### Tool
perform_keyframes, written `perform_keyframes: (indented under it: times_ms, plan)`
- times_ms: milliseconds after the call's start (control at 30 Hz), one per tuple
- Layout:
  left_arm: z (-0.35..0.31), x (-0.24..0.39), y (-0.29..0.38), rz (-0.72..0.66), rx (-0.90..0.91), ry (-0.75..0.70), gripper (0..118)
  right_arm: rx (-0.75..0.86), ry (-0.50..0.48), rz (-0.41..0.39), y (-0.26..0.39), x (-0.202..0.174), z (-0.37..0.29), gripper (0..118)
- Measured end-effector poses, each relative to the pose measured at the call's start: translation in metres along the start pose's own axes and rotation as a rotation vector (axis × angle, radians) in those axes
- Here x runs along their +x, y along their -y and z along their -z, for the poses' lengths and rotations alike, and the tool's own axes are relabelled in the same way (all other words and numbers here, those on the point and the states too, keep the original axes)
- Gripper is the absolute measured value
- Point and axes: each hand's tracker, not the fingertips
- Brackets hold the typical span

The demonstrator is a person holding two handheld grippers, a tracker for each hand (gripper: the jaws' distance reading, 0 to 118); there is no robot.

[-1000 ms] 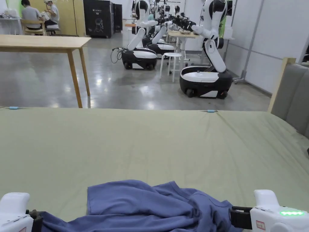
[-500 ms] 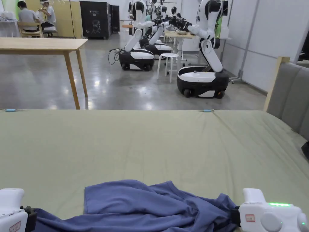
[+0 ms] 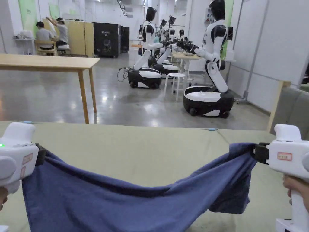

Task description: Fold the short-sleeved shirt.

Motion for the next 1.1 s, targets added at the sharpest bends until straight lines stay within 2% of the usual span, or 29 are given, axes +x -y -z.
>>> perform_keyframes:
  times_ms: [167, 333, 567, 733, 833, 933, 1100]
  plan:
    - [-0.006, -0.03, -0.063, -0.103, 0.105, 0.002, 3, 0.131, 0.03, 0.071, -0.081, 0.003, -0.022, 7]
    - [0.018, -0.039, -0.115, -0.123, 0.149, -0.013, 3, 0.216, 0.078, 0.126, -0.135, 0.014, -0.016, 7]
    - [0.062, -0.044, -0.179, -0.157, 0.217, -0.019, 3, 0.278, 0.121, 0.134, -0.18, 0.023, 0.013, 7]
    - [0.118, -0.043, -0.176, -0.159, 0.189, -0.029, 3, 0.261, 0.152, 0.127, -0.17, 0.027, 0.055, 7]
    - [0.154, -0.035, -0.146, -0.168, 0.16, -0.038, 3, 0.19, 0.129, 0.173, -0.14, 0.032, 0.091, 7]
    - [0.17, -0.017, -0.116, -0.186, 0.092, -0.041, 3, 0.151, 0.134, 0.217, -0.11, 0.037, 0.116, 7]
    - [0.165, -0.002, -0.094, -0.196, 0.068, -0.024, 3, 0.139, 0.119, 0.23, -0.083, 0.046, 0.121, 7]
